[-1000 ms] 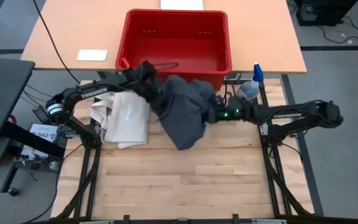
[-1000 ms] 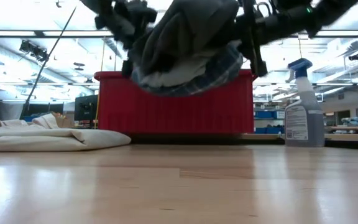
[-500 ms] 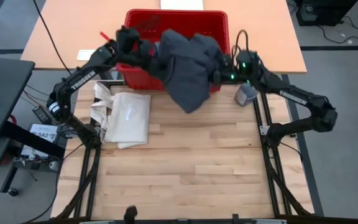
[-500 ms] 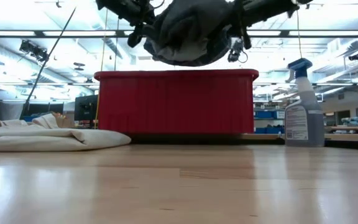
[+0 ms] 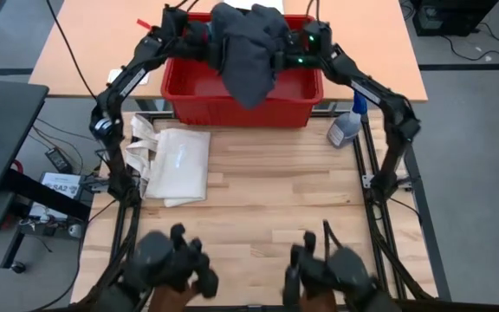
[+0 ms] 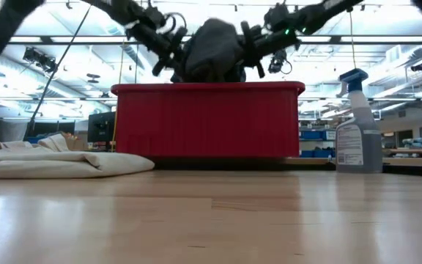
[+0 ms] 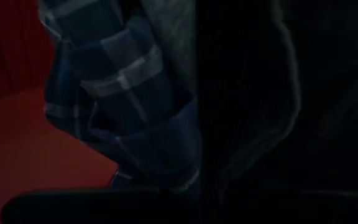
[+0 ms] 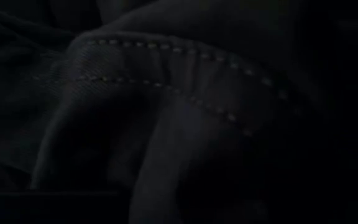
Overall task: Sort clothes
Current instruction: Put the stacked clothes into the red bin
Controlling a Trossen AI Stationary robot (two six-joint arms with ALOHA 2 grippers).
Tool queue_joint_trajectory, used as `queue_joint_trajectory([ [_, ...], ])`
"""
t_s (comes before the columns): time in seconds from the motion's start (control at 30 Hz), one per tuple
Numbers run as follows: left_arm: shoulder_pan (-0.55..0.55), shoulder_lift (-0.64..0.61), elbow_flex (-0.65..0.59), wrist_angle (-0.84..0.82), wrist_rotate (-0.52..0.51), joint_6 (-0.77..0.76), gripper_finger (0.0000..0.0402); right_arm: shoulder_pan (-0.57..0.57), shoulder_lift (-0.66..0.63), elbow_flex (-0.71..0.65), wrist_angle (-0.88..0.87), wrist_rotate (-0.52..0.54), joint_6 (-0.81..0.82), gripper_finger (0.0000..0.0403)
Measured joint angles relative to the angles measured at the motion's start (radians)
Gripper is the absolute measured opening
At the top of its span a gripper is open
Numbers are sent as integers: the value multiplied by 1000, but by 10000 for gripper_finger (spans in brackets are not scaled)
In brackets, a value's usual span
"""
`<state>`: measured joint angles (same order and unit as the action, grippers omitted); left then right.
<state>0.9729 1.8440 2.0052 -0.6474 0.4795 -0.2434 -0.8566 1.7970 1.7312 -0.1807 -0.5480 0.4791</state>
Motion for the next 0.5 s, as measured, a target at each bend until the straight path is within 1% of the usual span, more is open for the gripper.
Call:
queue_joint_trajectory([
  [0.1,33,67,25,19,2,4,64,-40,102,79,-19,-24,-14,140],
  [0.23,64,148,27,64,2,-16,64,-87,221,152,-23,-47,21,140],
  [0.3,75,184,27,64,6,-18,64,-103,266,177,-40,-63,38,140],
  [0.5,84,285,20,60,7,-26,64,-131,371,241,-135,-48,40,141],
])
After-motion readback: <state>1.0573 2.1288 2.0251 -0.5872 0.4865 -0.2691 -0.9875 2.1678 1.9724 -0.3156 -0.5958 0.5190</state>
